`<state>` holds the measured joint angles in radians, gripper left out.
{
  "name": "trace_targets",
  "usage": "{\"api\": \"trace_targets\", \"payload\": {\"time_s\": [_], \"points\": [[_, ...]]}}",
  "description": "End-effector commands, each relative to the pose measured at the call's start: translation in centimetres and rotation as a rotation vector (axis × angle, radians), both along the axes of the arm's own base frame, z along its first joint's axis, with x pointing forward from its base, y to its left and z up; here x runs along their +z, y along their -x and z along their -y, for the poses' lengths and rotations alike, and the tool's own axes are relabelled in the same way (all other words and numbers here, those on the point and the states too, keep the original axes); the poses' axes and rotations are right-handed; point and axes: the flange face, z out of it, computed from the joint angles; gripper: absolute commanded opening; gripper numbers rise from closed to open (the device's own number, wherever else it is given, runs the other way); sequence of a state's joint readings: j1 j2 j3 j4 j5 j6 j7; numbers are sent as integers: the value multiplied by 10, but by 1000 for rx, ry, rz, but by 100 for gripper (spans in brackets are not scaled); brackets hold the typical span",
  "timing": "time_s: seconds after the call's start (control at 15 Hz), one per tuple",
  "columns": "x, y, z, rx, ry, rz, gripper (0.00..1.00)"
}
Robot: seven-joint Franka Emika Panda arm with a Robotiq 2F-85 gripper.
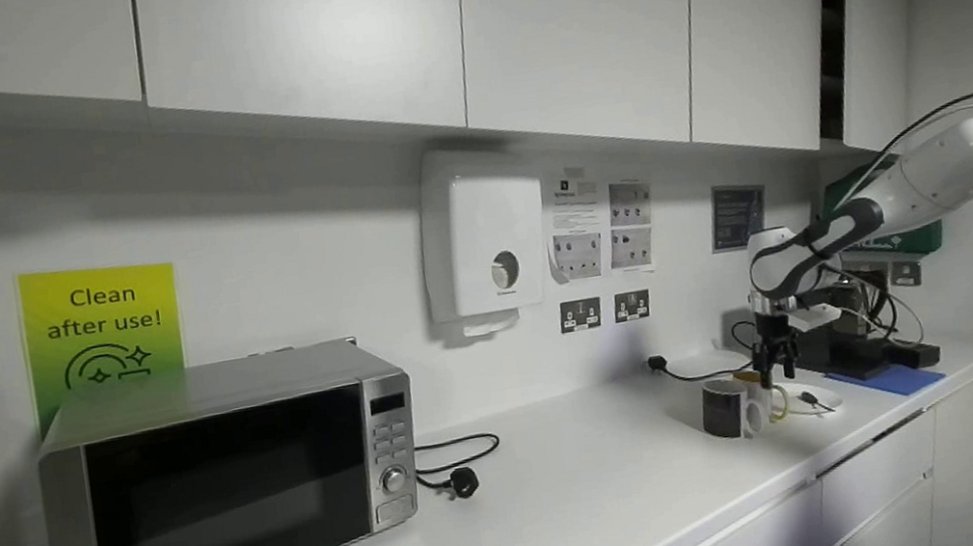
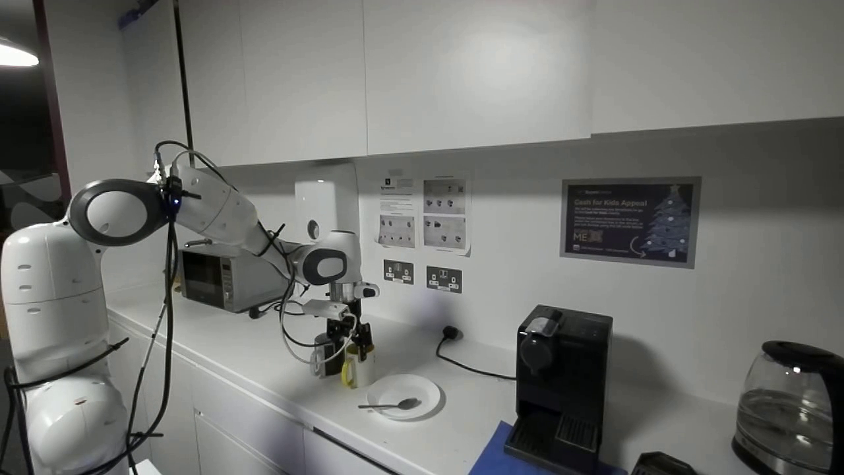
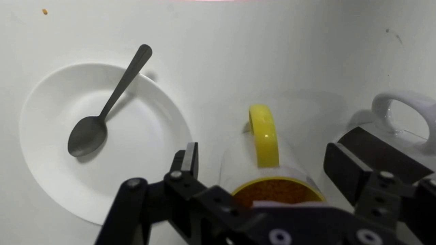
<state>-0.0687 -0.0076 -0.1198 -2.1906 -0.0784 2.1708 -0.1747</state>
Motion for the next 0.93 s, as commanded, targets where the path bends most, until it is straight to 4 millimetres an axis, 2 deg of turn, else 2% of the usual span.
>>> {"api": "trace_targets", "payload": {"time_s": [0.0, 0.2, 0.27, 0.33, 0.4, 0.73, 0.87], "points": [[1, -8, 6, 15, -1, -10, 100], [-3, -11, 7, 14, 1, -19, 98], [-4, -11, 8, 14, 1, -24, 73], [-4, -11, 8, 11, 1, -28, 73], [-5, -12, 8, 11, 0, -29, 69], [-7, -12, 9, 11, 0, -37, 32], [-8, -12, 9, 11, 2, -40, 14]]}}
